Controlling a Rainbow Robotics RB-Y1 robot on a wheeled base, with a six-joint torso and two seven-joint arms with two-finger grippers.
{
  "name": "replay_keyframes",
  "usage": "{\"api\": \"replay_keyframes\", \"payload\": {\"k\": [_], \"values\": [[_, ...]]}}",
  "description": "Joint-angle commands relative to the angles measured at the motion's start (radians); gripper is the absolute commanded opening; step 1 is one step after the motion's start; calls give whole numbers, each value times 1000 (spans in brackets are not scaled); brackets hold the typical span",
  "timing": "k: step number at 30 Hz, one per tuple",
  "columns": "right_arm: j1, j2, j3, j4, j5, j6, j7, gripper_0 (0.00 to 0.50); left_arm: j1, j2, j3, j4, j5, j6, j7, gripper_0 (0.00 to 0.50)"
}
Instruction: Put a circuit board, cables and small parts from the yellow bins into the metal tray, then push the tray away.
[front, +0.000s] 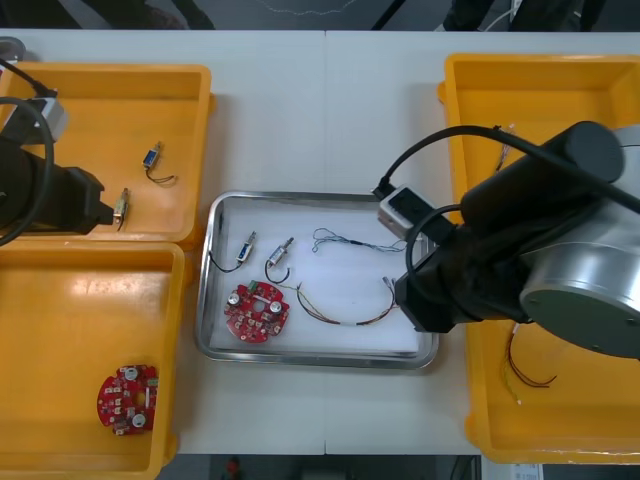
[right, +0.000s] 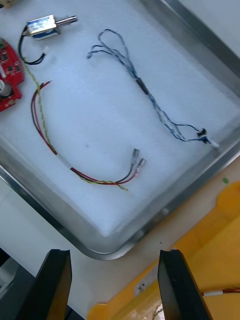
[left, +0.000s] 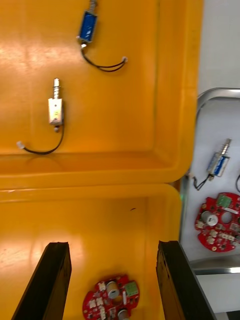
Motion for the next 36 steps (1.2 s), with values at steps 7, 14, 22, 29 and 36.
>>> {"api": "replay_keyframes", "payload": {"k": [7,14,22,29,36], "values": [[-150,85,262,91,51,3,94,500,132,165,129,-26,128,6,-138,500],[-210,106,429,146,126,-14,223,500,201,222,145,-24,159,6,-149,500],[-239,154,547,238,177,-83,294,500,244,226,146,-16,156,6,-150,500],[-242,222,625,326,230,-135,295,500,250,222,145,-16,151,6,-152,500],[-241,251,681,385,253,-175,297,500,250,222,145,-16,151,6,-152,500]]}}
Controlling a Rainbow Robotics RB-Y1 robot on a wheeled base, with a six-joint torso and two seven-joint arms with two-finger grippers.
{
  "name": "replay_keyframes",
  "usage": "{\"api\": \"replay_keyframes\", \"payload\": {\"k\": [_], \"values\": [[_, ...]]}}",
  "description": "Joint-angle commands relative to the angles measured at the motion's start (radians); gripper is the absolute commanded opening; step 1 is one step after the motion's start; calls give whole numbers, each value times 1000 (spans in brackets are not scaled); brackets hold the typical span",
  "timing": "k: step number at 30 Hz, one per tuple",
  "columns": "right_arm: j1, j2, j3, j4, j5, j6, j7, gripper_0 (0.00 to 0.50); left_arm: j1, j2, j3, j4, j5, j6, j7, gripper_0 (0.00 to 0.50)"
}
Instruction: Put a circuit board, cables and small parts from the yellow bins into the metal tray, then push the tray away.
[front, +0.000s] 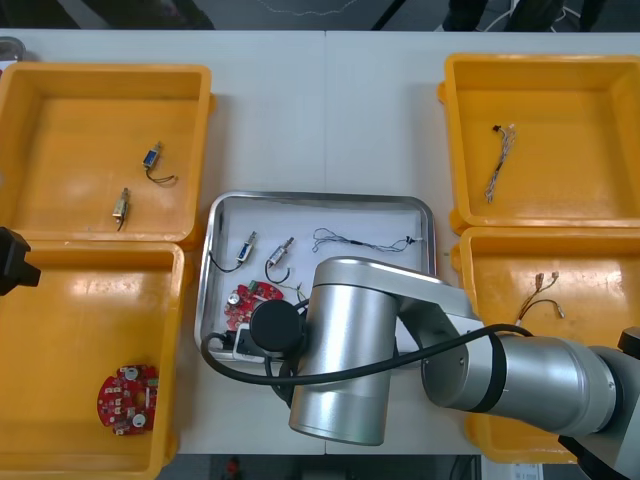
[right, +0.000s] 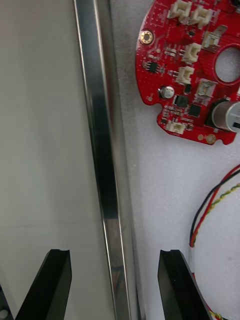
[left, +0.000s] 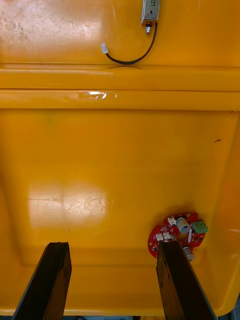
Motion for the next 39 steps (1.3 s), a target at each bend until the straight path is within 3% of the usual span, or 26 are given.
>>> {"api": "replay_keyframes", "payload": {"k": [1,15,30,35,39], "values": [[-30,35,51,17,26,-42,0,500,17,38,29,-16,3,6,-95,500],[-30,36,103,90,98,-112,15,500,17,38,29,-16,3,6,-95,500],[-28,55,103,134,100,-138,18,500,17,38,29,-16,3,6,-95,500],[-28,59,103,134,100,-135,15,191,17,38,29,-16,3,6,-95,500],[-28,59,103,134,104,-135,17,93,17,38,29,-16,3,6,-95,500]]}}
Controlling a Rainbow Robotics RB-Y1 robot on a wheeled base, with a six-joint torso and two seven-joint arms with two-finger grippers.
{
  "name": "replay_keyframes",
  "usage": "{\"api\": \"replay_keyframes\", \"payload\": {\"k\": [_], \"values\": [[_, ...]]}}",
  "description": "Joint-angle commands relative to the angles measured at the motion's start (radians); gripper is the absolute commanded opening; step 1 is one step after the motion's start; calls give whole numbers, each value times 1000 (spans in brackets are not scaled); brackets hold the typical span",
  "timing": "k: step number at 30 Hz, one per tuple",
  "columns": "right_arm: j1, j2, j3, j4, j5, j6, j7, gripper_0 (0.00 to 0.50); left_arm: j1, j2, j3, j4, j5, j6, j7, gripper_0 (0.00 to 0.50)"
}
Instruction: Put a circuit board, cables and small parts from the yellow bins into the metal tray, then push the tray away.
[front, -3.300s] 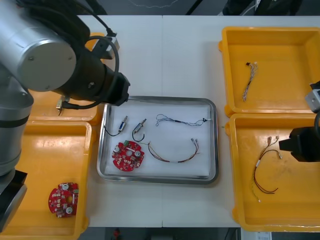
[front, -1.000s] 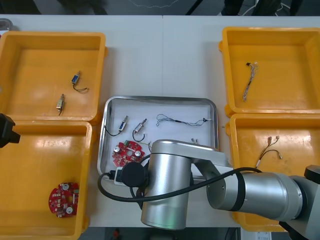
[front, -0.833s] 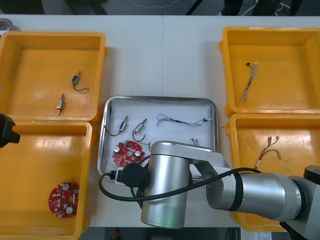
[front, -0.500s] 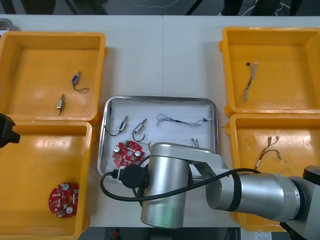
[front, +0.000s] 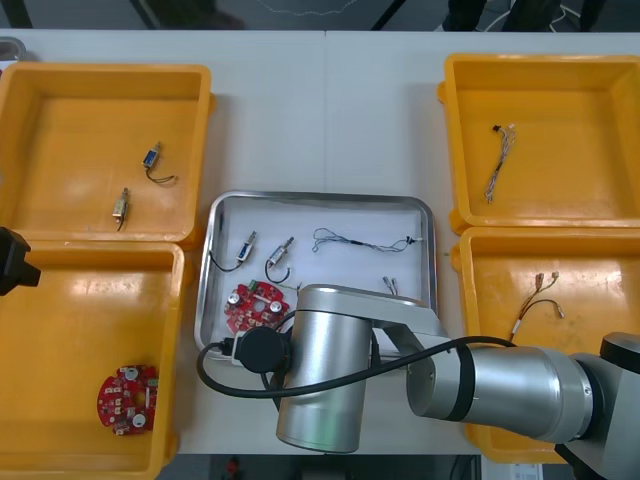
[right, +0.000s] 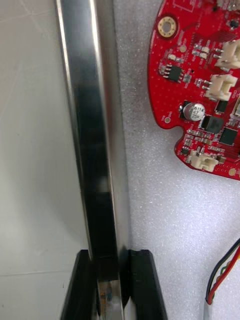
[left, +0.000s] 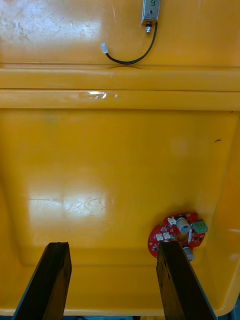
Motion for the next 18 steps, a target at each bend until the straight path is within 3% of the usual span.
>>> {"api": "replay_keyframes", "payload": {"k": [1,6,18], "values": [[-28,31,17,-11,10,-4,18,86,17,38,29,-16,3,6,-95,500],[-44,28,17,-11,12,-6,18,21,17,38,29,-16,3,6,-95,500],[-124,-24,69,-11,38,-10,30,0,17,38,29,-16,3,6,-95,500]]}}
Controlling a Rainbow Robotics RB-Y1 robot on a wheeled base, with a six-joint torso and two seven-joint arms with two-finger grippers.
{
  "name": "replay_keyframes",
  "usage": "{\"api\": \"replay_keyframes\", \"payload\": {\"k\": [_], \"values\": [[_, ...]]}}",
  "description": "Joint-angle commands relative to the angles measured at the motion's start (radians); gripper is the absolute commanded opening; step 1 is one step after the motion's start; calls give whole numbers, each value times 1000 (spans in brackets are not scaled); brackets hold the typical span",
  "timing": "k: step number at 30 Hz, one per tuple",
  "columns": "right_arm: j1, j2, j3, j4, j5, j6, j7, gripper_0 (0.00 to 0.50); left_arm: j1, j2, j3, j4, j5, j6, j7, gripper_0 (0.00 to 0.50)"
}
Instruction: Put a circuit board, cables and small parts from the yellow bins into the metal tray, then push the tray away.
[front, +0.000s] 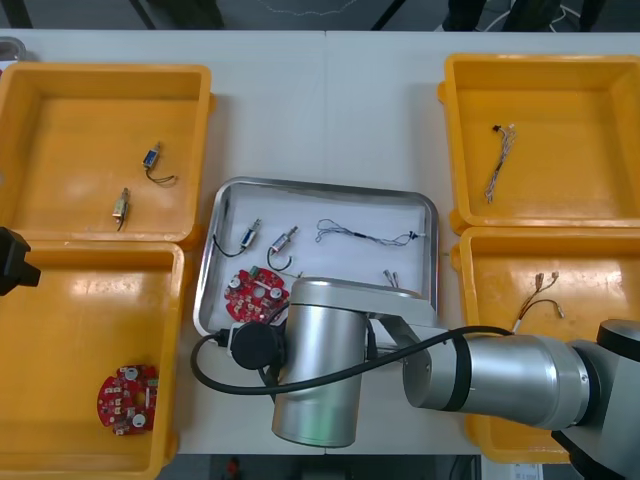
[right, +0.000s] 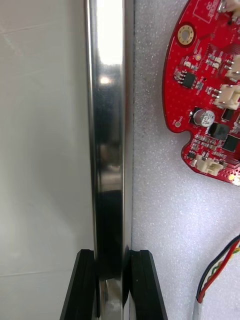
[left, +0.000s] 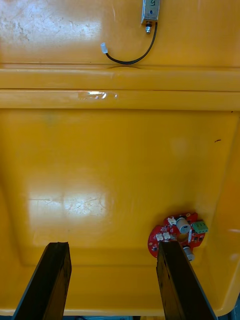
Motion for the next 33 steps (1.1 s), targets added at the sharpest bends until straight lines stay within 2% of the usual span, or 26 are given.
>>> {"api": "replay_keyframes", "payload": {"k": [1,12,20,33], "values": [[-74,-25,60,-15,33,-12,30,0,17,38,29,-16,3,6,-95,500],[-140,-68,71,-11,51,-15,36,0,17,38,29,-16,3,6,-95,500],[-204,-71,71,0,51,-15,36,0,17,38,29,-16,3,6,-95,500],[-315,-62,71,98,49,-38,43,0,17,38,29,-16,3,6,-95,500]]}}
